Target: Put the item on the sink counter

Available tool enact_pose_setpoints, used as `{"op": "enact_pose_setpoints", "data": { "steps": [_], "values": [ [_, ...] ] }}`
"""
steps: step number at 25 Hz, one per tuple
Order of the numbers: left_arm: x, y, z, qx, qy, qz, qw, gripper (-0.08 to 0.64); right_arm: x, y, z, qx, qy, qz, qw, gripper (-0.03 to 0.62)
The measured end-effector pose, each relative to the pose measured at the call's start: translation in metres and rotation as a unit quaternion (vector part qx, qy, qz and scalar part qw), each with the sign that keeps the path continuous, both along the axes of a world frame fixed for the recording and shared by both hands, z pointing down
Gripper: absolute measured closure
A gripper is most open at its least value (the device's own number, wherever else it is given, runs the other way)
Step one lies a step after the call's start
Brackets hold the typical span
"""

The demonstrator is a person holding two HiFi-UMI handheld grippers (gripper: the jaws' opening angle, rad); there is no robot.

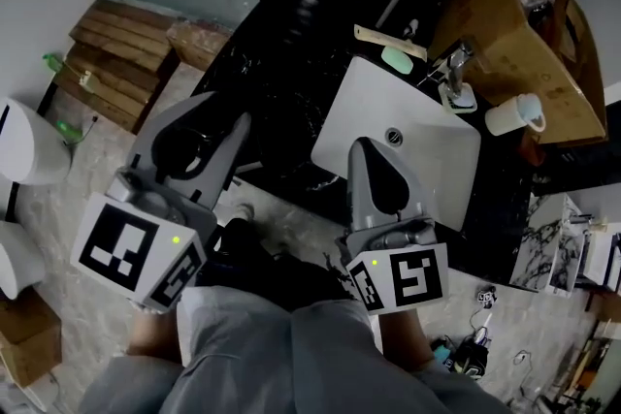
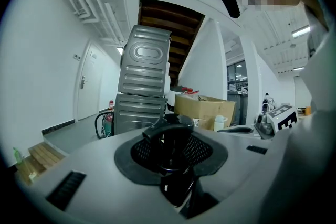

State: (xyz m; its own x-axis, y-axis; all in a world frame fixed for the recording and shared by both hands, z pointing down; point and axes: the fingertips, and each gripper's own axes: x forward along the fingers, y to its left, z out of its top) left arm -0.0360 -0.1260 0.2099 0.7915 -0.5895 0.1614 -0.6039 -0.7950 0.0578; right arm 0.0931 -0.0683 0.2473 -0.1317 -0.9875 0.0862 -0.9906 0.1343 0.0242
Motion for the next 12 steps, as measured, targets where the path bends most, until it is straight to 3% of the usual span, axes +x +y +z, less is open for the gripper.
{"op": "enact_pose_setpoints", "data": {
  "steps": [12],
  "values": [
    [-0.009,-0.072,-0.001,0.010,-0.003,0.100,0.9949,0.443,-0.030,-0.058,-0.009,-0.002,0.011,0.086,0.996,0.595]
  ]
}}
